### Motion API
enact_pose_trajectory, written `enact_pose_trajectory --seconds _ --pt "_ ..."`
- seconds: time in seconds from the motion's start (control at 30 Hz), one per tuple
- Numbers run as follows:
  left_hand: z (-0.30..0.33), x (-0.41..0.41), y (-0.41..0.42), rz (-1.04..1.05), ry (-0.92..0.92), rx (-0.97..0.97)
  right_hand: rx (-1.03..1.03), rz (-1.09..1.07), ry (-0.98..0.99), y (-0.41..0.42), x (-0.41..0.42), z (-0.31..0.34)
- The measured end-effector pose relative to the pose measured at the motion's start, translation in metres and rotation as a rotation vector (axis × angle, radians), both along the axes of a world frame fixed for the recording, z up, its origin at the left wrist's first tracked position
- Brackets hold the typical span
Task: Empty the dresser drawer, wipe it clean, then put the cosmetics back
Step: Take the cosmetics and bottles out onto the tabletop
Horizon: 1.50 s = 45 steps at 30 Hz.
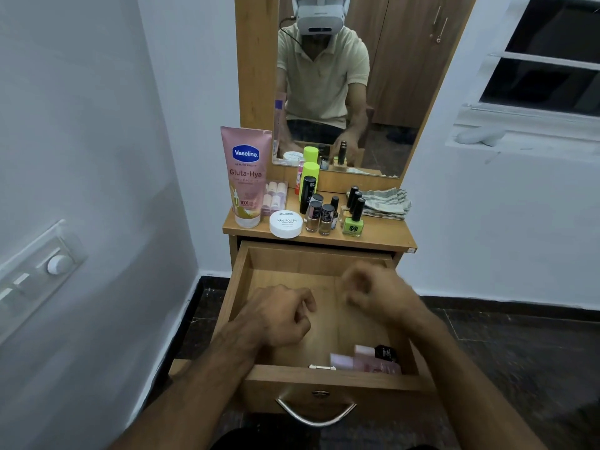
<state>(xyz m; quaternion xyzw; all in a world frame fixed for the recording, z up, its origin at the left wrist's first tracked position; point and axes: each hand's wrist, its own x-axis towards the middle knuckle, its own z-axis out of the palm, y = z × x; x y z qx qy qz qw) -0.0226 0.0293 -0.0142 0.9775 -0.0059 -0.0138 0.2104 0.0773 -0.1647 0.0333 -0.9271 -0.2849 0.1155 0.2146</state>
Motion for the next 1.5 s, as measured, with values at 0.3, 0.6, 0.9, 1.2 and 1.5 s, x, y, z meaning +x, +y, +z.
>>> enact_pose_trajectory --seconds 0.3,0.6,0.9,1.2,1.5 --pt "0.0 0.0 0.0 0.02 0.065 0.027 -0.559 0.324 0.328 -0.005 -0.01 -0.023" --pt "-0.004 0.003 0.003 0.008 0.067 0.054 -0.075 0.17 0.342 0.015 0.001 -0.046" --pt "-0.008 0.007 0.006 0.131 -0.144 0.096 0.604 -0.083 0.43 0.008 0.009 -0.041" --pt "-0.006 0.006 0.012 0.144 -0.309 -0.009 0.537 -0.026 0.415 0.002 0.007 -0.042" --pt "0.011 0.001 0.002 0.266 -0.301 -0.014 0.63 -0.022 0.334 0.008 0.003 -0.042"
